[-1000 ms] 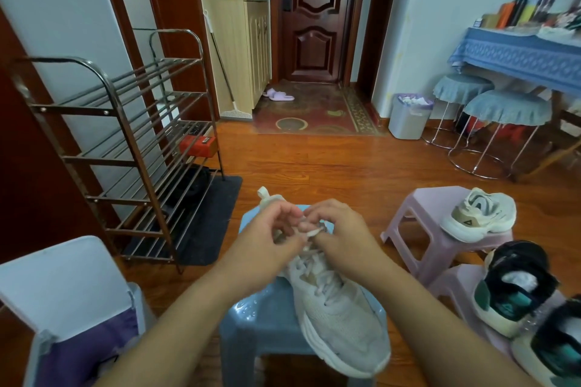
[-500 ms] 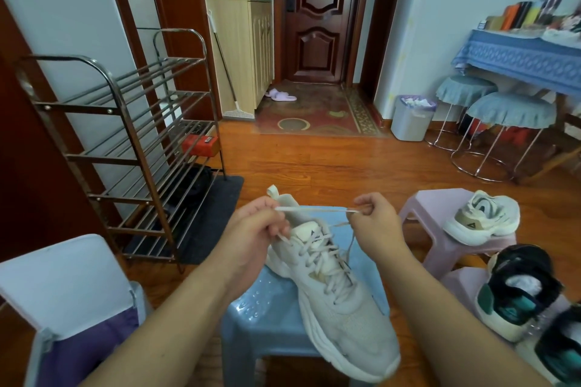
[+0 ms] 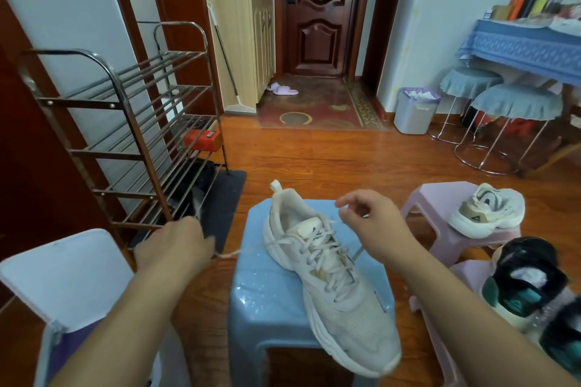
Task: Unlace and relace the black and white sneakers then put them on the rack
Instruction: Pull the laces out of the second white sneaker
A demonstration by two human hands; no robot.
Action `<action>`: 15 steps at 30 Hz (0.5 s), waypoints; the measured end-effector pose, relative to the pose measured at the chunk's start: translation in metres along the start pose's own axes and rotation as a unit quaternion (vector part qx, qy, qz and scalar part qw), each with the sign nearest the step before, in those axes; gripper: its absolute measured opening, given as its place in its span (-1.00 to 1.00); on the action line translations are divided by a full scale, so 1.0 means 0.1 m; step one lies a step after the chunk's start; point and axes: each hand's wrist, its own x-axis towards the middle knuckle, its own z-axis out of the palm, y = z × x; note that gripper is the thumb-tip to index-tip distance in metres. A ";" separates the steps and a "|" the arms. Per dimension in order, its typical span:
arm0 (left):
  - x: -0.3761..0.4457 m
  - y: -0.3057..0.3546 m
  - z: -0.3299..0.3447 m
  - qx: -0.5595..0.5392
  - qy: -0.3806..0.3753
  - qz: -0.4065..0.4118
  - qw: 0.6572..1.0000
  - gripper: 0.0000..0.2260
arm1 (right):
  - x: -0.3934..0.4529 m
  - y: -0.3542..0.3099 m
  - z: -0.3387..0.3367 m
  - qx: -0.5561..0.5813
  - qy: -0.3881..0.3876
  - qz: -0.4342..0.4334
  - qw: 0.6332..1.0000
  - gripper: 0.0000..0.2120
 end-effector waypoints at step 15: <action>-0.17 0.44 0.37 -0.127 -0.094 0.448 0.880 -0.35 | -0.23 -0.06 -0.22 -0.120 -0.194 -0.059 0.972 -0.81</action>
